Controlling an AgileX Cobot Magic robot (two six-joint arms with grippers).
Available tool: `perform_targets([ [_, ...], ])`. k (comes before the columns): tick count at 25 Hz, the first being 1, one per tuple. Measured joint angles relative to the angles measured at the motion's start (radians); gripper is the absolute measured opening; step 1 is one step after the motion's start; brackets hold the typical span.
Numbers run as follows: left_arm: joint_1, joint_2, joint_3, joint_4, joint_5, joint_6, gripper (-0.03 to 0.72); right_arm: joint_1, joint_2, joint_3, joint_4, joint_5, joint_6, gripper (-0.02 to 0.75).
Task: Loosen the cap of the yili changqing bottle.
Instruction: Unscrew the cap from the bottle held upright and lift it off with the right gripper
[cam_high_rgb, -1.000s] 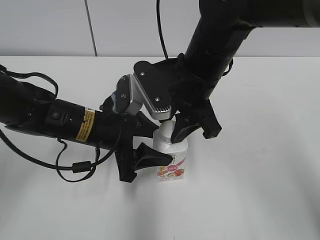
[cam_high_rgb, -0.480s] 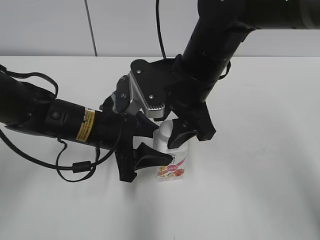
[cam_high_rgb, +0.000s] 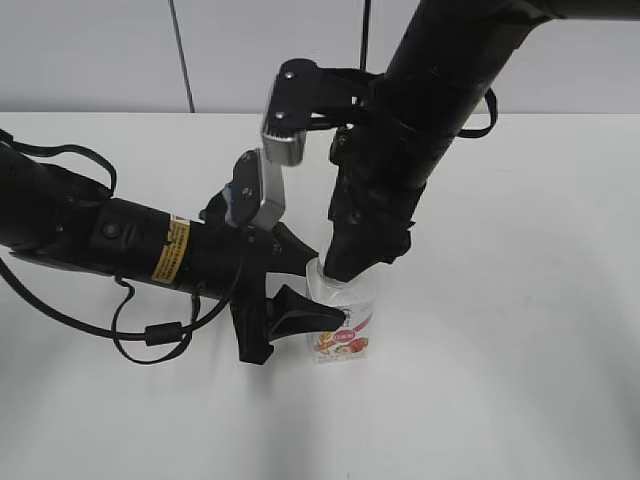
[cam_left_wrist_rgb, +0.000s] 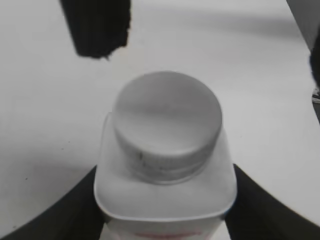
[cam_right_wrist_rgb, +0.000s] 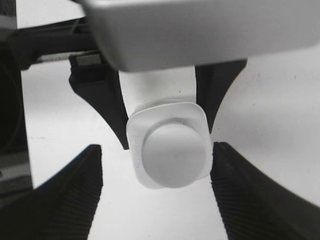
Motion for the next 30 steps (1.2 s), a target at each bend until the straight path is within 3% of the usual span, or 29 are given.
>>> perform_targets([
  [5, 0.000, 0.000, 0.000, 0.000, 0.000, -0.004, 0.424, 0.000, 0.000, 0.000, -0.033, 0.006, 0.513, 0.536],
  [9, 0.000, 0.000, 0.000, 0.000, 0.000, -0.007, 0.424, 0.000, 0.000, 0.000, -0.100, -0.004, 0.766, 0.535],
  [20, 0.000, 0.000, 0.000, 0.000, 0.000, -0.008, 0.424, 0.000, 0.017, 0.000, -0.125, -0.009, 0.819, 0.534],
  [30, 0.000, 0.000, -0.001, 0.000, 0.000, -0.010, 0.424, 0.005, 0.025, 0.000, -0.123, -0.012, 0.744, 0.534],
])
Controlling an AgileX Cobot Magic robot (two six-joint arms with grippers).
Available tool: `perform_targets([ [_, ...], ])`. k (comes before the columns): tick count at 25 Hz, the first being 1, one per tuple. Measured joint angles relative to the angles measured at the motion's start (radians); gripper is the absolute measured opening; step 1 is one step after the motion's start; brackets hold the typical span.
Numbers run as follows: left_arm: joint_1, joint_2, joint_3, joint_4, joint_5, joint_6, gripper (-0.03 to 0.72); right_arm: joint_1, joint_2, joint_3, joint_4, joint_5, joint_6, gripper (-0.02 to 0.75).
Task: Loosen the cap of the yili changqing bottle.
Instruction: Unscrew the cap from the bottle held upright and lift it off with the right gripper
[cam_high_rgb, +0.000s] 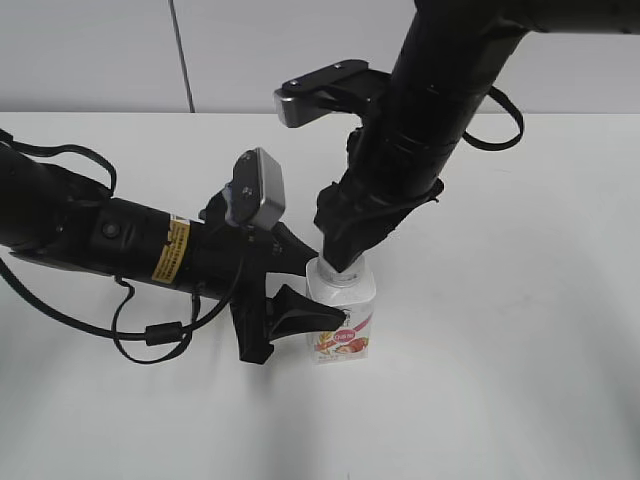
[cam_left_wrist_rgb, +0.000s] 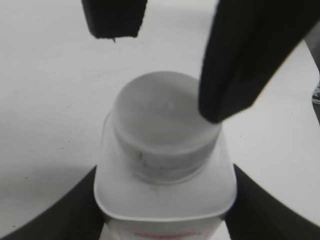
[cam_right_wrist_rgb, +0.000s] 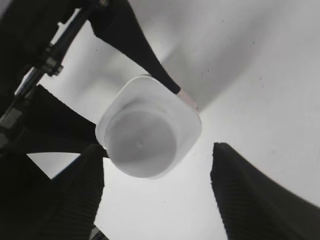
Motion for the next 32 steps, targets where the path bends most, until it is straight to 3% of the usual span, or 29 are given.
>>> perform_targets([
  [20, 0.000, 0.000, 0.000, 0.000, 0.001, -0.004, 0.424, 0.034, 0.037, 0.001, -0.052, -0.014, -0.024, 0.530],
  [26, 0.000, 0.000, 0.000, 0.000, 0.003, -0.007, 0.424, 0.034, 0.037, 0.001, -0.040, -0.007, -0.021, 0.386],
  [32, 0.000, 0.000, 0.000, 0.001, 0.003, -0.007, 0.424, 0.037, 0.037, 0.001, -0.038, 0.002, -0.098, 0.386],
])
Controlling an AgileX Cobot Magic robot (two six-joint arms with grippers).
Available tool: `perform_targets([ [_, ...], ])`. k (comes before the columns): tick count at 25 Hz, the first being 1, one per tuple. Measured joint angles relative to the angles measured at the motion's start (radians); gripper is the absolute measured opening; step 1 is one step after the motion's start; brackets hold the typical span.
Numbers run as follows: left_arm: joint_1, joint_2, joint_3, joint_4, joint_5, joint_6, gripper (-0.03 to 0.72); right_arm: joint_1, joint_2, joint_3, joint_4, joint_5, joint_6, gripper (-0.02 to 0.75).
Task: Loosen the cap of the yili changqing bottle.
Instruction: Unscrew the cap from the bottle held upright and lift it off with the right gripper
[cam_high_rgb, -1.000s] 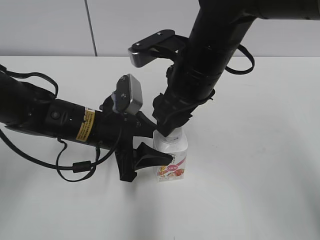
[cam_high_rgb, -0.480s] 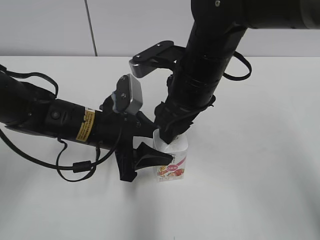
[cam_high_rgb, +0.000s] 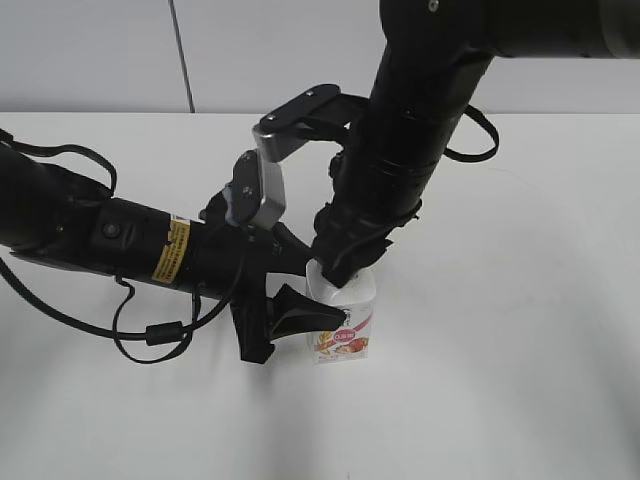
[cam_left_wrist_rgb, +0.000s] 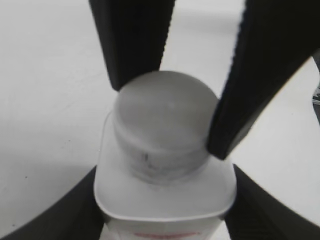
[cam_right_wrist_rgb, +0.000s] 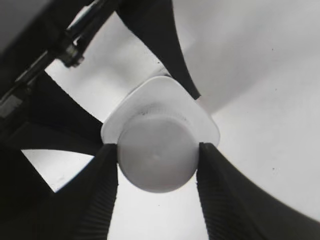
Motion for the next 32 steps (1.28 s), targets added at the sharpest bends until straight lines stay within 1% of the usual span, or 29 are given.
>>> perform_targets([
  [3, 0.000, 0.000, 0.000, 0.003, -0.001, 0.000, 0.424, 0.000, 0.000, -0.001, 0.000, 0.003, -0.128, 0.386],
  [4, 0.000, 0.000, 0.000, 0.006, -0.001, 0.001, 0.424, 0.000, 0.000, -0.001, 0.000, 0.005, -0.197, 0.386],
  [11, 0.000, -0.003, -0.001, 0.027, -0.001, 0.003, 0.424, 0.000, 0.000, -0.007, 0.000, 0.006, -0.828, 0.386],
  [13, 0.000, -0.003, -0.001, 0.031, -0.001, 0.003, 0.424, 0.000, 0.000, -0.008, 0.000, 0.006, -0.948, 0.386],
  [15, 0.000, -0.003, -0.001, 0.032, -0.001, 0.003, 0.424, 0.000, 0.000, -0.008, 0.000, 0.006, -0.990, 0.386],
  [19, 0.000, -0.003, -0.001, 0.032, -0.001, 0.003, 0.424, 0.000, 0.000, -0.008, 0.000, 0.005, -1.011, 0.386],
  [24, 0.000, -0.003, -0.001, 0.032, -0.001, 0.003, 0.424, 0.000, 0.000, -0.008, 0.000, 0.005, -0.962, 0.393],
  [29, 0.000, -0.003, -0.001, 0.032, -0.001, 0.000, 0.424, 0.000, 0.000, -0.006, -0.002, 0.012, -0.900, 0.535],
  [32, 0.000, -0.003, -0.001, 0.032, -0.001, 0.000, 0.424, 0.000, -0.001, -0.006, 0.001, 0.014, -0.889, 0.558],
])
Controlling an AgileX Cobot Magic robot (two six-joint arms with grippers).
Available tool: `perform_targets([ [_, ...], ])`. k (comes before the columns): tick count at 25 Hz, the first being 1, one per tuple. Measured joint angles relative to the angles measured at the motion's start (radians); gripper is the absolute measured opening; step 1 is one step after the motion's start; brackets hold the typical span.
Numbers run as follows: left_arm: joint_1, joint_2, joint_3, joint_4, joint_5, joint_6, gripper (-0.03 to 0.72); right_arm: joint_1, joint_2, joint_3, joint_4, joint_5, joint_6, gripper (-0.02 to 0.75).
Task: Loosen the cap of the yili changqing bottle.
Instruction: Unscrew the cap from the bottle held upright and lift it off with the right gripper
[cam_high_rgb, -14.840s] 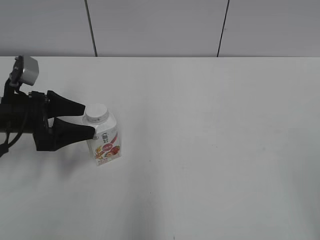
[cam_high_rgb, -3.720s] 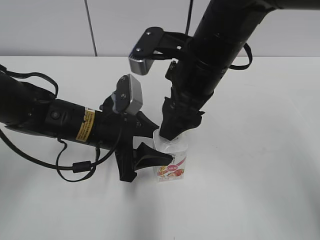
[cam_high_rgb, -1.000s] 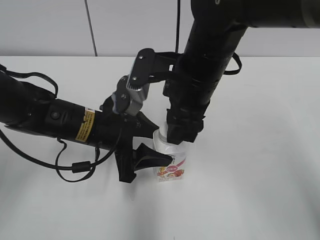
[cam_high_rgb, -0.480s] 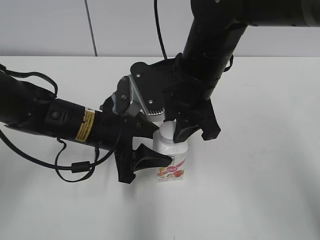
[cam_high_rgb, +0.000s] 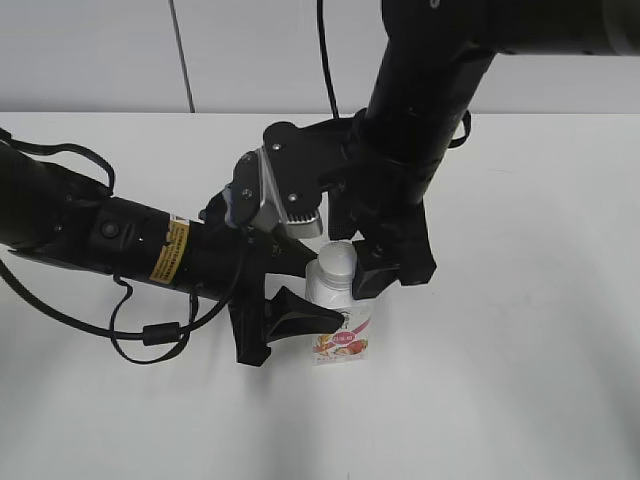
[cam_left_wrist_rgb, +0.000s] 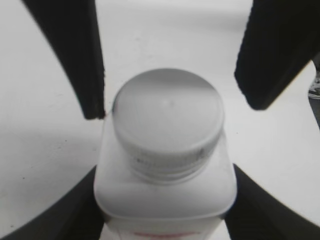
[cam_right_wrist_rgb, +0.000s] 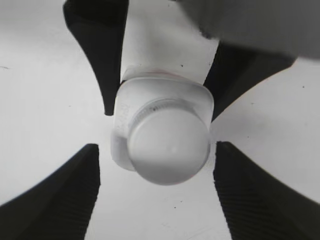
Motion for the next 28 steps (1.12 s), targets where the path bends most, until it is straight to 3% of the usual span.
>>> perform_targets([
  [7, 0.000, -0.001, 0.000, 0.000, 0.001, -0.001, 0.424, 0.000, -0.073, 0.004, 0.015, 0.000, 0.125, 0.566],
  [17, 0.000, -0.001, 0.000, 0.000, 0.001, -0.001, 0.424, 0.000, -0.091, 0.004, 0.021, 0.003, 0.941, 0.566],
  [28, 0.000, -0.001, 0.000, 0.001, 0.001, -0.001, 0.423, 0.000, -0.050, 0.005, 0.025, -0.006, 1.138, 0.566],
])
